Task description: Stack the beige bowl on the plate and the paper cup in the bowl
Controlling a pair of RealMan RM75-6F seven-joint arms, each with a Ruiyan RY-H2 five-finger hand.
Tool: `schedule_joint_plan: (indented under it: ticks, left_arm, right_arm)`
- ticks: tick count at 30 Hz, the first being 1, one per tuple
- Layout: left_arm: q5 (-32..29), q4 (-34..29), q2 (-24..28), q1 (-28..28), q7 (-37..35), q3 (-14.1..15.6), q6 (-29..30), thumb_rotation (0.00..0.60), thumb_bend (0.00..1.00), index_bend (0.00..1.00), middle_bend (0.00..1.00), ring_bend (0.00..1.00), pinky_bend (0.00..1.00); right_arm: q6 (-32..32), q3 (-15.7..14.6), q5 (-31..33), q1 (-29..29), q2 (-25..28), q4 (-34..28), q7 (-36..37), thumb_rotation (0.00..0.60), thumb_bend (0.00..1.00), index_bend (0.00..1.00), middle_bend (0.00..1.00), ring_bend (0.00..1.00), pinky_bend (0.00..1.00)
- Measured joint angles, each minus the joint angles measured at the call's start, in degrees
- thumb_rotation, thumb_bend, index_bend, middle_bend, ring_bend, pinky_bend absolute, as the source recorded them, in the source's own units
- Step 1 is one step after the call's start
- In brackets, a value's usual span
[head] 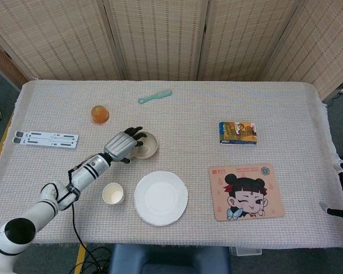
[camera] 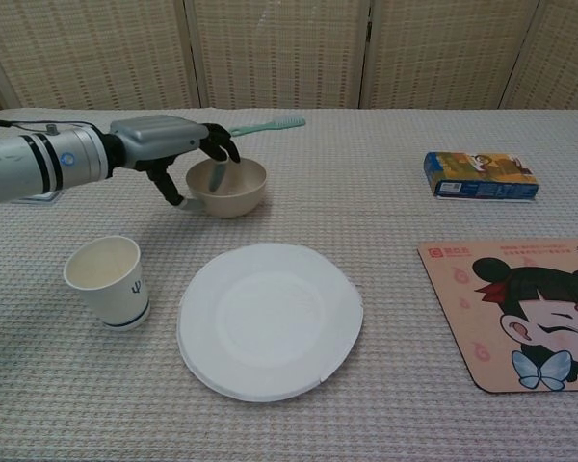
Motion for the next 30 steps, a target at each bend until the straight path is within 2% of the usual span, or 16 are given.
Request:
schedule_joint_plan:
  ticks: [15, 30]
  left_arm:
    - [0.19, 1.54, -1.38, 0.34, -0.53, 1.43, 1.43, 0.600, 0.32, 0.60, 0.23, 0.03, 0.17]
    - [-0.55, 1.12, -1.59, 1.50, 0.71, 1.65, 2.65, 0.600, 0.36, 0.63, 0.24, 0.03, 0.17]
  right_arm:
    - [0.37, 0.10, -0.08, 0.02, -0.06, 0.36, 0.34, 0.600, 0.19, 0.00, 0.00, 0.00, 0.00]
    - [1.50, 0.02, -0.74, -0.25, -0.17, 0.13, 0.11, 0.600, 0.19, 0.00, 0.00, 0.00, 0.00]
